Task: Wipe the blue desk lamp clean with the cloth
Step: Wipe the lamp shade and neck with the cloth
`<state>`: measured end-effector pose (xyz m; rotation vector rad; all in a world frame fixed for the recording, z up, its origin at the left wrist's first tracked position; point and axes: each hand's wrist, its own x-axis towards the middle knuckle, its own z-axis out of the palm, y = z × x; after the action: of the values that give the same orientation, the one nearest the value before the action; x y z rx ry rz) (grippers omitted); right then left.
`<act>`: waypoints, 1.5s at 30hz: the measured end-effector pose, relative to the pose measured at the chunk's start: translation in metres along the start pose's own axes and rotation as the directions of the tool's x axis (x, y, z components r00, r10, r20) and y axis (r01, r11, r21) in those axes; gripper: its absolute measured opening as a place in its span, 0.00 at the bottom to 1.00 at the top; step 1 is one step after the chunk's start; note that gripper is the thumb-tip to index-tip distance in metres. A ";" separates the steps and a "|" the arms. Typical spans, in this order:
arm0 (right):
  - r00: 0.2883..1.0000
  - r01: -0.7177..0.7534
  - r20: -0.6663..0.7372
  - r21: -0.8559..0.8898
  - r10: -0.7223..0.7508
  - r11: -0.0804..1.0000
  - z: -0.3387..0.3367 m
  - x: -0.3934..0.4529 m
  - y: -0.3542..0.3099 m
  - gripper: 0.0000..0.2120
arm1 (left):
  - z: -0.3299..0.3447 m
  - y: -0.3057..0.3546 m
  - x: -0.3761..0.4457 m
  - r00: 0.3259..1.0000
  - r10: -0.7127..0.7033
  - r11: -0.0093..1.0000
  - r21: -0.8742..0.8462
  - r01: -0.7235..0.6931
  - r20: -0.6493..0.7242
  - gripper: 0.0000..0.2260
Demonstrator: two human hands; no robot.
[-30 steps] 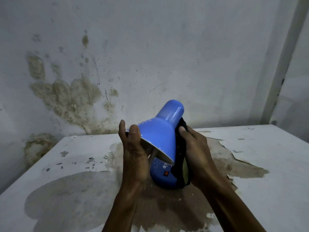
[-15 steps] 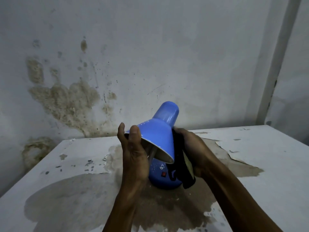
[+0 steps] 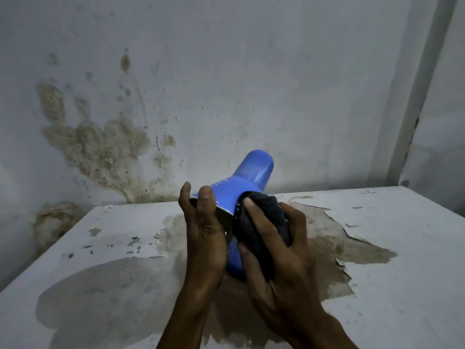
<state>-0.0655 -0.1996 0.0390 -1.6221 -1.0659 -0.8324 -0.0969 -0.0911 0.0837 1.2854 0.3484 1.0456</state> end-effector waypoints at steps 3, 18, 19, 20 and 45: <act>0.992 -0.125 -0.006 0.026 0.126 0.992 0.002 0.001 0.010 0.27 | 0.001 -0.001 -0.002 1.000 0.024 0.997 0.071 -0.025 0.012 0.36; 0.974 -0.225 -0.023 -0.023 0.224 0.974 -0.035 0.027 0.062 0.20 | 0.014 -0.012 -0.032 0.994 0.039 0.989 0.138 -0.053 0.101 0.21; 0.966 -0.256 -0.019 0.023 0.256 0.966 -0.038 0.031 0.068 0.20 | 0.017 -0.013 -0.034 0.993 0.049 0.985 0.157 -0.066 0.110 0.22; 0.957 -0.288 -0.005 0.062 0.289 0.956 -0.042 0.035 0.075 0.19 | 0.020 -0.015 -0.036 0.991 0.059 0.981 0.176 -0.080 0.121 0.23; 0.333 -0.941 0.526 0.243 0.783 0.236 -0.055 -0.028 0.071 0.20 | 0.028 -0.066 -0.061 0.627 -0.713 0.701 0.281 0.656 0.314 0.14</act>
<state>-0.0118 -0.2681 0.0038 -1.5286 -0.2922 0.5067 -0.0797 -0.1516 0.0132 1.2899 0.5484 0.0809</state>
